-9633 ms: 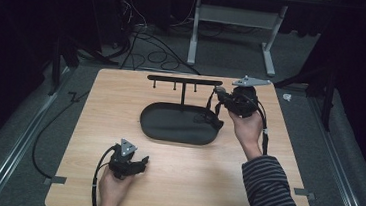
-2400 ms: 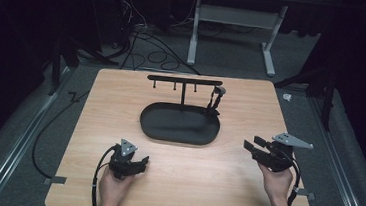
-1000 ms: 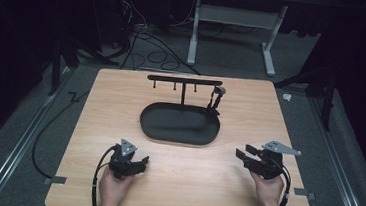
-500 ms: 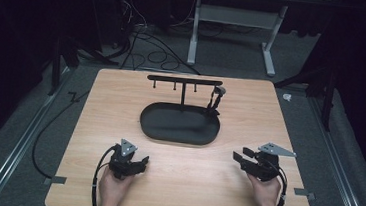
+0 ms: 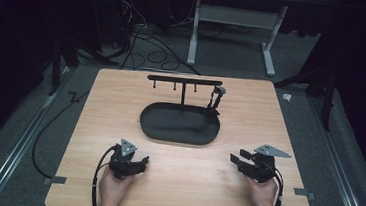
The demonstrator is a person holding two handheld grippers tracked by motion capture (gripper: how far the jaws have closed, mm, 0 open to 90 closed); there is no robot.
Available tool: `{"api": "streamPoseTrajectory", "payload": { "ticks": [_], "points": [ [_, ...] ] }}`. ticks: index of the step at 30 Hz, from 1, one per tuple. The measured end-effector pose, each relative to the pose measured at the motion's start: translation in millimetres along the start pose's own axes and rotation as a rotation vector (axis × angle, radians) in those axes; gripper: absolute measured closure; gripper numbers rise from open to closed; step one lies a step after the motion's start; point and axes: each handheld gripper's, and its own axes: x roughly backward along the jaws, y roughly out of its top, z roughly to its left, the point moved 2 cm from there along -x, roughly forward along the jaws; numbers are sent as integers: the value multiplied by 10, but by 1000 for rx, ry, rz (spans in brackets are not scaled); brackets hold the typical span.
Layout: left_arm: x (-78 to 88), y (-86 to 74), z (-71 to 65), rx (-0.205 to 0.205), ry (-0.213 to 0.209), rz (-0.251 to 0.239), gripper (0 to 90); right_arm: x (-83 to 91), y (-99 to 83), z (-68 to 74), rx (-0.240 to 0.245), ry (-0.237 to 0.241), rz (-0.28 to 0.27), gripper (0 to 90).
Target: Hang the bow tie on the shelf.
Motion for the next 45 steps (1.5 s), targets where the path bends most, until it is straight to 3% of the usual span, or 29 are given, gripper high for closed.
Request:
{"api": "streamPoseTrajectory", "payload": {
  "ticks": [45],
  "points": [
    [0,0,0,0,0,0,307,-216,-128,114,59,-37,63,508]
  ]
}}
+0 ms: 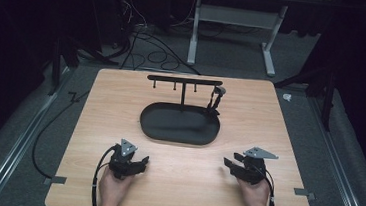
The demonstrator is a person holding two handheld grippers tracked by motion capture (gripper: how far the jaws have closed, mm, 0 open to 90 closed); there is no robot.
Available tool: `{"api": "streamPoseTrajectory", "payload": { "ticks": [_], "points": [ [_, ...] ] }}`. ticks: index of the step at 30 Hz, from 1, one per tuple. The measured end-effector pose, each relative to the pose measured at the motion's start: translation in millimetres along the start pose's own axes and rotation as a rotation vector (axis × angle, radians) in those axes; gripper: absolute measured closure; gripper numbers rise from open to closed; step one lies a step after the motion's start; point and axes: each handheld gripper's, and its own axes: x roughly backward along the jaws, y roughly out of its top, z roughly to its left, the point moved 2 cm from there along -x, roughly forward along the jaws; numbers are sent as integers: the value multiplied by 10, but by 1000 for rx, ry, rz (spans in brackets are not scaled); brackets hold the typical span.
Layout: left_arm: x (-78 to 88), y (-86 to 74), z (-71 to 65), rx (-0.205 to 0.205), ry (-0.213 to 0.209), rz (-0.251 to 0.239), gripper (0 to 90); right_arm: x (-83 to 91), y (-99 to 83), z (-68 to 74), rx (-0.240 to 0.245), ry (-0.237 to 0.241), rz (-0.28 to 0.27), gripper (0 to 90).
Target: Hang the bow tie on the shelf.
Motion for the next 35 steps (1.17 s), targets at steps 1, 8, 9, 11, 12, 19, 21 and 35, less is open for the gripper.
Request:
{"api": "streamPoseTrajectory", "payload": {
  "ticks": [1,8,9,11,12,19,21,35],
  "points": [
    [0,0,0,0,0,0,307,-3,-1,-1,3,-1,2,507],
    [0,0,0,0,0,0,307,-42,-16,11,17,-6,14,501],
    [0,0,0,0,0,0,307,-49,-20,11,20,-7,17,500],
    [0,0,0,0,0,0,307,-57,-22,16,20,-9,21,498],
    [0,0,0,0,0,0,307,-63,-26,19,23,-10,22,497],
    [0,0,0,0,0,0,307,-101,-53,41,42,-22,43,486],
    [0,0,0,0,0,0,307,-112,-52,55,55,-29,53,482],
    [0,0,-1,0,0,0,307,-134,-53,110,129,-56,66,452]
  ]
}}
